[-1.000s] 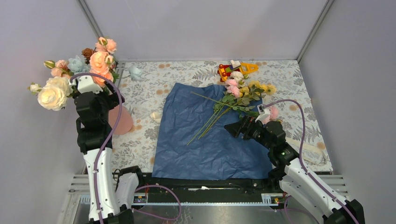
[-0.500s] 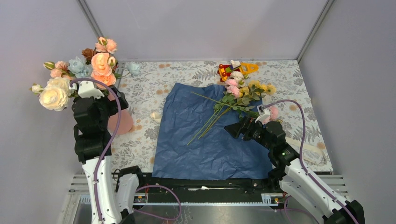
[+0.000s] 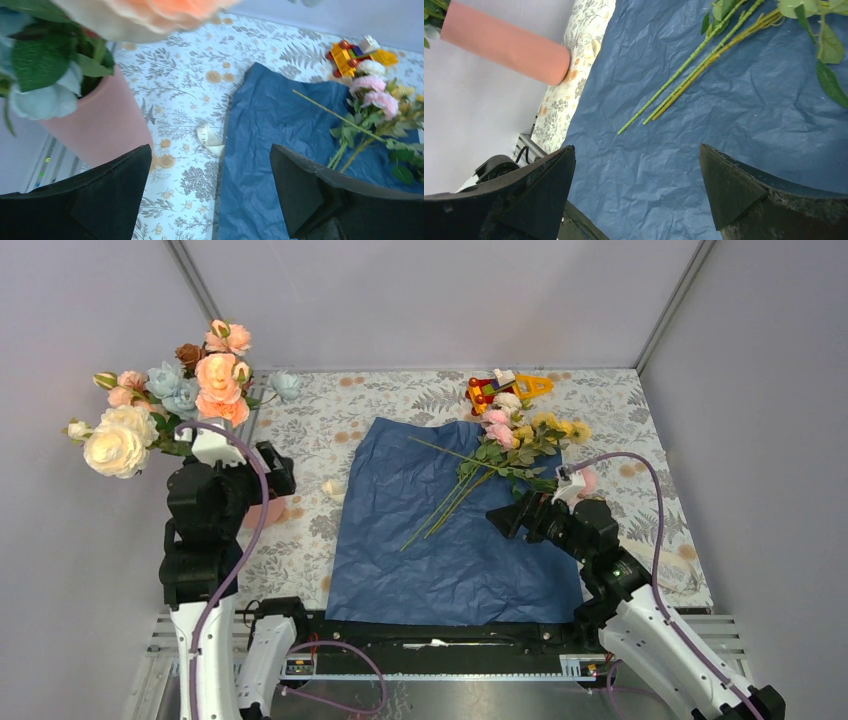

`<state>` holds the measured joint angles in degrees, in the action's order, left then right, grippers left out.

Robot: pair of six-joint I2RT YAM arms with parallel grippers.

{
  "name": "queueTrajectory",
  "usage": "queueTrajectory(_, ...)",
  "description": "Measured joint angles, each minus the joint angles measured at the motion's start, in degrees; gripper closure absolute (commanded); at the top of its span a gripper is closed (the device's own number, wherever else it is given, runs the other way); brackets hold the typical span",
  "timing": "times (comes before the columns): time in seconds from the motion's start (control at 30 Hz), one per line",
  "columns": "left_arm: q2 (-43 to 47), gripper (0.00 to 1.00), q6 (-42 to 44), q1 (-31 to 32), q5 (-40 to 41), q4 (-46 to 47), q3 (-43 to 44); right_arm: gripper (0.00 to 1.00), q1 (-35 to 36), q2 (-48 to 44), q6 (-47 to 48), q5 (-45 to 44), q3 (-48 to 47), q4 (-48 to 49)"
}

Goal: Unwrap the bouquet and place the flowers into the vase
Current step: Insert the fake flower into the vase, then pick up the fake flower from the wrapping paper.

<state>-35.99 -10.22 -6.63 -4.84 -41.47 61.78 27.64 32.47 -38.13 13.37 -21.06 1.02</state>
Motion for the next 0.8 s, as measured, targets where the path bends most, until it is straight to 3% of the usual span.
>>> queueTrajectory(0.27,2.01,0.05,0.2,7.37,-0.17,-1.42,-2.8,0.05,-0.04,-1.75,0.42,-6.8,-3.3,-9.73)
queueTrajectory(0.5,1.99,0.05,0.02,19.17,0.33,-1.29,-9.9,0.05,-0.07,-4.37,-3.43,-15.3,-3.43,-15.1)
queueTrajectory(0.7,0.39,0.05,-0.42,24.46,0.74,1.81,-12.9,0.07,-0.07,-3.87,-8.33,-20.59,-1.6,-13.09)
queueTrajectory(0.8,-1.6,0.05,-0.81,26.23,1.07,4.74,-14.19,0.13,-0.07,0.72,-10.54,-21.81,-0.17,-10.32)
